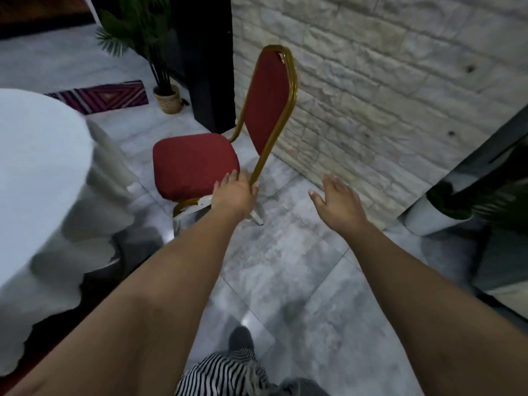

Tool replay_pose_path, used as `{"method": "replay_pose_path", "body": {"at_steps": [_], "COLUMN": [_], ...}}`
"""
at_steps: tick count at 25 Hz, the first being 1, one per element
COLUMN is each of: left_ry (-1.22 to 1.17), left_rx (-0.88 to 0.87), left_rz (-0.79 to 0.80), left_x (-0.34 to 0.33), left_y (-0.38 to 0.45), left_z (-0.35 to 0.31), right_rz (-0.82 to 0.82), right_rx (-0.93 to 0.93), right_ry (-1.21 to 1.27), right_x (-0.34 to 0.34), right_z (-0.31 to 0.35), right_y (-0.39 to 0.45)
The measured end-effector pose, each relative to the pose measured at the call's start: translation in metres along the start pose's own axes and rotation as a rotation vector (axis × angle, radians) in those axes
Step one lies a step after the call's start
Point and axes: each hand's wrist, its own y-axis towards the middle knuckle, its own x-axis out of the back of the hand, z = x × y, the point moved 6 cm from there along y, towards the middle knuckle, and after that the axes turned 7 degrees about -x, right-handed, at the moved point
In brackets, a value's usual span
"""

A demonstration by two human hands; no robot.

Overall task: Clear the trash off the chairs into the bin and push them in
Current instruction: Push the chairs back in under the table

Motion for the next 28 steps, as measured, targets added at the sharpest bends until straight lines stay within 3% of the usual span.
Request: {"method": "replay_pose_path", "body": {"at_steps": [7, 17, 28], "left_ry": [-0.059, -0.203, -0.323], "left_rx": [0.009, 0.238, 0.348], "left_rz": [-0.063, -0.267, -0.345], "left_x": [0.014, 0.022, 0.041], "left_y": [0.138, 0.310, 0.453], "left_z": [-0.037, -0.100, -0.089], "right_rz": [-0.022, 0.033, 0.009], "right_rx": [0.042, 0.354, 0.554], "right_ry": [0.013, -0.008, 0.007], "right_x": [0.028, 0.078, 0.081], "right_z": [-0.003, -0.003, 0.082], "right_y": [0.149, 0.396, 0.556]}}
